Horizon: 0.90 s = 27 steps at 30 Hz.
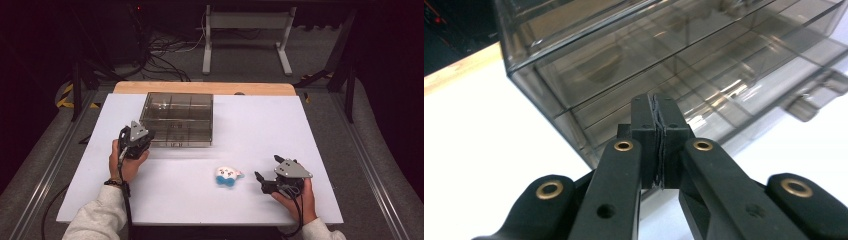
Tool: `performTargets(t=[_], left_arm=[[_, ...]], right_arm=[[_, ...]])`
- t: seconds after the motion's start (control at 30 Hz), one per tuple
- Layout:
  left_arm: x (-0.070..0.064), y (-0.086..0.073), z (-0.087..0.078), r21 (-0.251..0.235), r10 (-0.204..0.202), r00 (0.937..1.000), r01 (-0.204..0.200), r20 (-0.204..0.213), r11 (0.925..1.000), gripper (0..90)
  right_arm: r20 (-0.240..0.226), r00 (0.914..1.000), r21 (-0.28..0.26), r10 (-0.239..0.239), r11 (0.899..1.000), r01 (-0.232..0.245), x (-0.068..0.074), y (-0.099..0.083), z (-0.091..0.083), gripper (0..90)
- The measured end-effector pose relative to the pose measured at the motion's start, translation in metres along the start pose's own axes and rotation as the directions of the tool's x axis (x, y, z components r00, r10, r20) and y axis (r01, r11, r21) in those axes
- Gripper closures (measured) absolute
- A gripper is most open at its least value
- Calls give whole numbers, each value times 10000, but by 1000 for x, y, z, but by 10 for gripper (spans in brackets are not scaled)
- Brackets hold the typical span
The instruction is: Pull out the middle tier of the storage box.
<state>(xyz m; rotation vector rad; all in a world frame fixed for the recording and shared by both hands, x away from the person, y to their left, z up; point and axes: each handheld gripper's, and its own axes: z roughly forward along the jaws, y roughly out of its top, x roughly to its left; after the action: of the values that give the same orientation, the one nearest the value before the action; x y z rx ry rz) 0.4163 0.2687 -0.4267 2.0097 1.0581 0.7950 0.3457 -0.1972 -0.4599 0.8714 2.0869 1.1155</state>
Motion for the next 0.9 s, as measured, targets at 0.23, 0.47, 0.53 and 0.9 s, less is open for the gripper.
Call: performTargets(t=[0.23, 0.47, 0.53, 0.9], left_arm=[[7, -4, 1, 69, -101, 9999, 102, -60, 9999, 888], [7, -4, 0, 51, -84, 9999, 85, -148, 10000, 885], [8, -5, 0, 84, -110, 9999, 111, -112, 9999, 884], [5, -7, -4, 150, 18, 10000, -17, -39, 9999, 884]], right_arm=[[-8, 10000, 2, 16, 10000, -16, 0, 0, 0, 141], [-30, 10000, 17, -14, 10000, 14, 0, 0, 0, 140], [-41, 10000, 24, -46, 10000, 46, 0, 0, 0, 140], [12, 10000, 5, -16, 10000, 16, 0, 0, -1, 140]])
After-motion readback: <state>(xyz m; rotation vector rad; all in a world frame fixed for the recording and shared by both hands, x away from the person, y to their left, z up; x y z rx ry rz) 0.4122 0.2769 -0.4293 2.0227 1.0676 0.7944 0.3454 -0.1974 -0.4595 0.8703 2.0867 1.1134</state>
